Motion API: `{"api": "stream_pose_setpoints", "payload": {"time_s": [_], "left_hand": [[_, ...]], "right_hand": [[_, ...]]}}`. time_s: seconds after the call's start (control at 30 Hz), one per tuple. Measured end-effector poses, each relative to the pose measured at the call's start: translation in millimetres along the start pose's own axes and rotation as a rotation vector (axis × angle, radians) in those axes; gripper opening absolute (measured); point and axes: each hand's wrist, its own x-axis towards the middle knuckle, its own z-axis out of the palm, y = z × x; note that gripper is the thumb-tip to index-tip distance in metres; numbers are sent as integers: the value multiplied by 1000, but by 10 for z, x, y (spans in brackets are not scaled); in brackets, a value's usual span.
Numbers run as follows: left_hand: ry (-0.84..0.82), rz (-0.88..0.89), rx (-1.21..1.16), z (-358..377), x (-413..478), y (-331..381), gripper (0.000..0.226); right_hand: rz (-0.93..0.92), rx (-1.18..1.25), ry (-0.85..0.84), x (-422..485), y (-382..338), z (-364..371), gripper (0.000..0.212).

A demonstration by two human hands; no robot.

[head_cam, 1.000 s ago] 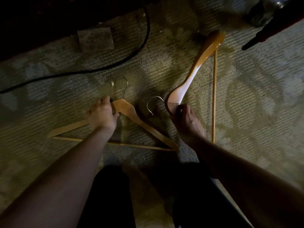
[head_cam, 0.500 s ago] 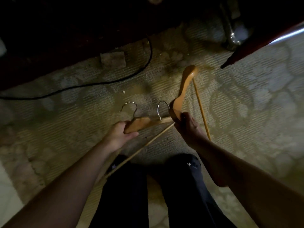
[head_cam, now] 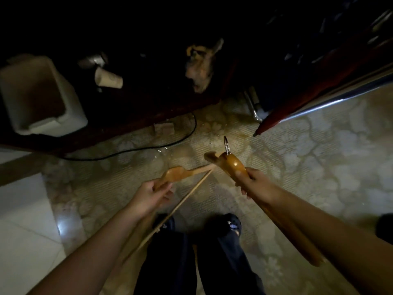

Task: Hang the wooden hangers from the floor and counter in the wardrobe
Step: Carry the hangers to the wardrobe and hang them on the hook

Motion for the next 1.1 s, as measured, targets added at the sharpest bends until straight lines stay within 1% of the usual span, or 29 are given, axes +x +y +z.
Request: {"api": "stream_pose_setpoints", "payload": {"time_s": [0.07, 0.13, 0.23, 0.33, 0.4, 0.5, 0.57, 0.63, 0.8, 0.97, 1.1], "left_hand": [[-33, 71, 60, -66, -307, 226, 16], [-53, 103, 101, -145, -610, 440, 14], [-43, 54, 59, -308, -1041, 710, 11], [-66, -5, -12, -499, -1485, 945, 17], [-73, -26, -65, -630, -1802, 1064, 21], [-58, -35, -104, -814, -2256, 1169, 25], [-38, -29, -94, -927, -2565, 1183, 26], [-24, -24, -96, -1046, -2850, 1152, 26], [11, -21, -128, -1388, -3437, 1024, 26], [85, 14, -160, -1631, -3756, 769, 19], [211, -5, -263, -1722, -3925, 532, 19]], "right_hand": [[4, 93, -52, -271, -235, -113, 23], [2, 142, -83, -539, -452, -204, 21], [-13, 111, -92, -975, -817, -307, 24], [-46, 56, -104, -1404, -1149, -369, 22], [-55, 3, -119, -1686, -1355, -388, 25], [-59, -21, -159, -2106, -1652, -393, 19], [-61, -46, -186, -2379, -1834, -350, 20], [-57, -70, -173, -2615, -1987, -269, 20], [-34, -92, -197, -2973, -2254, 74, 24], [-113, -211, -230, -3128, -2570, 477, 26], [-157, -275, -266, -3150, -2836, 744, 25]]}}
